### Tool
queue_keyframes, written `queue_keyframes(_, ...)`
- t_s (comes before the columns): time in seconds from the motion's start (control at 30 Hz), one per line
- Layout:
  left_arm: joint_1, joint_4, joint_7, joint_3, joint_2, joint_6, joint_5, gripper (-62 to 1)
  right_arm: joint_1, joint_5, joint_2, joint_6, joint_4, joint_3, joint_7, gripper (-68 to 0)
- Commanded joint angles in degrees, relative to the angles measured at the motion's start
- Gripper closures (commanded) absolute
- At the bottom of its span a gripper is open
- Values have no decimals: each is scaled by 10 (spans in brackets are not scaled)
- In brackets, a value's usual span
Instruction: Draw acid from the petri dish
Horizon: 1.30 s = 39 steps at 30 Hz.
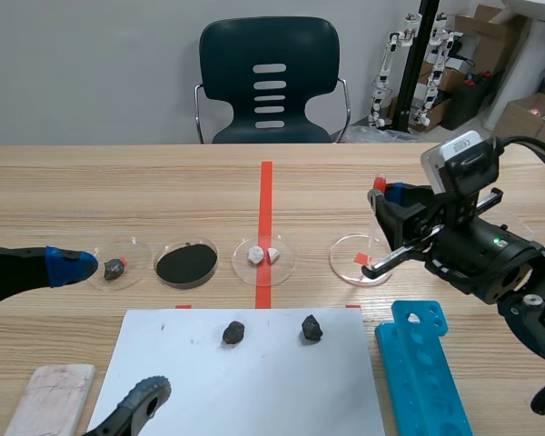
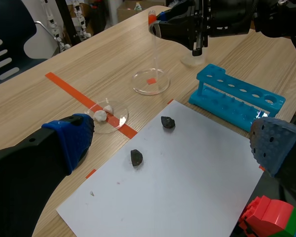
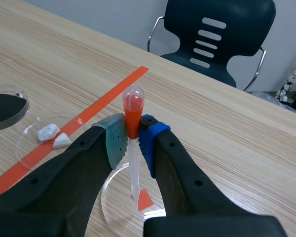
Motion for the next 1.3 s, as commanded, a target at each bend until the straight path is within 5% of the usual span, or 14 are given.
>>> queue_keyframes(0.0,-2,6,-9,-1,3,1,-6,-623,15,7,11,0,7,5,14,-79)
queue_keyframes(0.73,-2,6,-9,-1,3,1,-6,-623,8,11,12,13,93,5,-38,-79)
queue_keyframes(1.27,-2,6,18,-1,3,1,-6,-623,-79,61,12,31,260,5,-114,-79)
